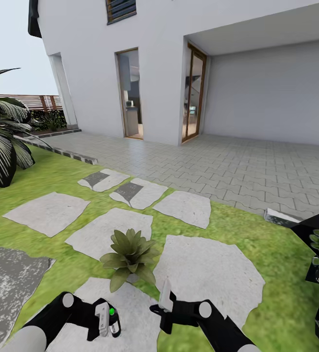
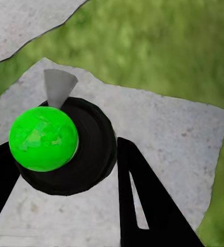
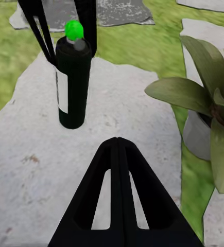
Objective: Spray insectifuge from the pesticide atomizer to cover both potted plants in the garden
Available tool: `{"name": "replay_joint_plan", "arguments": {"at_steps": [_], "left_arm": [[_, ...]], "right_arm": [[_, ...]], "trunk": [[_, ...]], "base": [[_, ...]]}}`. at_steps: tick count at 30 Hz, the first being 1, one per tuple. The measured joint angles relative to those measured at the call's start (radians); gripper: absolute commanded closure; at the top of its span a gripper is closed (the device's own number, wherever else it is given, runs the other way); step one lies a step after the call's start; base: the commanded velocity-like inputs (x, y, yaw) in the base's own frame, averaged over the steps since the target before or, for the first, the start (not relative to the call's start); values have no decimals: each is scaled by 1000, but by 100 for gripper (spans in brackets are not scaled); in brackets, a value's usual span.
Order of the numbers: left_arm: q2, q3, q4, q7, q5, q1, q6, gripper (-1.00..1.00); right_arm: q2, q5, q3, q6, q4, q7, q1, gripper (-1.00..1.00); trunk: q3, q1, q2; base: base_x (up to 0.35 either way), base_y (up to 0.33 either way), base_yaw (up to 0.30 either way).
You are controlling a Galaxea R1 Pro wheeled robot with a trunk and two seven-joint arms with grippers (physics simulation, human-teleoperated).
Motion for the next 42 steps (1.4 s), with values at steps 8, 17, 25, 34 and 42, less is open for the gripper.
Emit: {"name": "replay_joint_plan", "arguments": {"at_steps": [8,17,25,34,42], "left_arm": [[57,13,2,10,9,0,1,100],[50,166,0,57,11,0,17,100],[18,276,0,97,26,1,29,100],[-38,337,-15,224,87,-14,456,100],[-81,322,-20,225,83,-32,619,100]], "right_arm": [[-2,24,-3,-1,15,-4,0,-100],[-84,24,-6,-3,108,-190,0,-100],[-138,26,-12,-11,452,-616,2,-100],[-104,-452,-141,-18,576,-1099,21,-100],[-78,-496,-150,-16,578,-1072,22,-100]], "trunk": [[0,0,0],[0,0,0],[0,0,0],[0,0,0],[0,0,0]], "base": [[0,0,0],[0,0,0],[0,0,0],[0,0,0],[0,0,0]]}}
